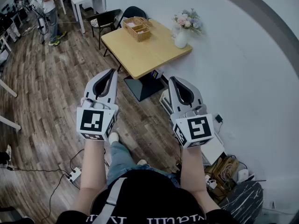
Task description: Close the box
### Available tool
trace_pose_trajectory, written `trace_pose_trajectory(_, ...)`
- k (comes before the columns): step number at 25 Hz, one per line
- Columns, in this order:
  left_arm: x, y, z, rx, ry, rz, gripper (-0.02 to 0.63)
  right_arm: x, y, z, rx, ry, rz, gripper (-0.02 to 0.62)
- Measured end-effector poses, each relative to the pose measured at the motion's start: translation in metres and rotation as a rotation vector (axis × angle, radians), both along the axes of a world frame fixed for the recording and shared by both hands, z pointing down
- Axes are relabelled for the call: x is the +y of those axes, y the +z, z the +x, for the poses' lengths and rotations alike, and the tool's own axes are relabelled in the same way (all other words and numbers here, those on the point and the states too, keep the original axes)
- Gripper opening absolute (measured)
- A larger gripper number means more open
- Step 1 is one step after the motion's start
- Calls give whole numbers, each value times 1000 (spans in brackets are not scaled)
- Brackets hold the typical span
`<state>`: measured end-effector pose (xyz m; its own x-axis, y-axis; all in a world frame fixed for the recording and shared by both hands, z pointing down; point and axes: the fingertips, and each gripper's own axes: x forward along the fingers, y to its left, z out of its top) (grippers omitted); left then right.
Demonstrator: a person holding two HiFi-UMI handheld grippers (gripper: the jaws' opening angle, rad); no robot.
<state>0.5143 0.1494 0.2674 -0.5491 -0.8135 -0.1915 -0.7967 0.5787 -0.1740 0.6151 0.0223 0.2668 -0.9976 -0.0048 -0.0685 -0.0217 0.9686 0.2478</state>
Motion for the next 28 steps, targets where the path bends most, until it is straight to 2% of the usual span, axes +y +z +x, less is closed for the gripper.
trace_pose_trajectory(5, -1, 6, -6, 14, -6, 7, 12, -3, 7, -6, 17, 9, -3, 14)
trace_pose_trajectory(11, -3, 21, -24, 91, 36, 5, 20, -1, 11, -29, 14, -10, 3, 14)
trace_pose_trajectory(12, -3, 24, -30, 111, 41, -4, 68, 2, 11, -35, 16, -17, 2, 14)
trace_pose_trajectory(13, -3, 27, -36, 128, 47, -14, 181, 4, 13, -42, 19, -23, 0, 15)
trace_pose_trajectory(14, -3, 29, -44, 140, 48, -22, 262, 5, 14, -50, 23, -27, -1, 14)
trace_pose_trajectory(15, -2, 31, -52, 144, 41, -25, 273, 7, 15, -58, 28, -31, -1, 15)
trace_pose_trajectory(22, 16, 27, -131, 150, -17, 11, 276, 5, 12, -129, 24, -7, -45, 15)
trace_pose_trajectory(28, 19, 23, -220, 161, 0, 40, 276, 0, 7, -208, 22, 23, -49, 14)
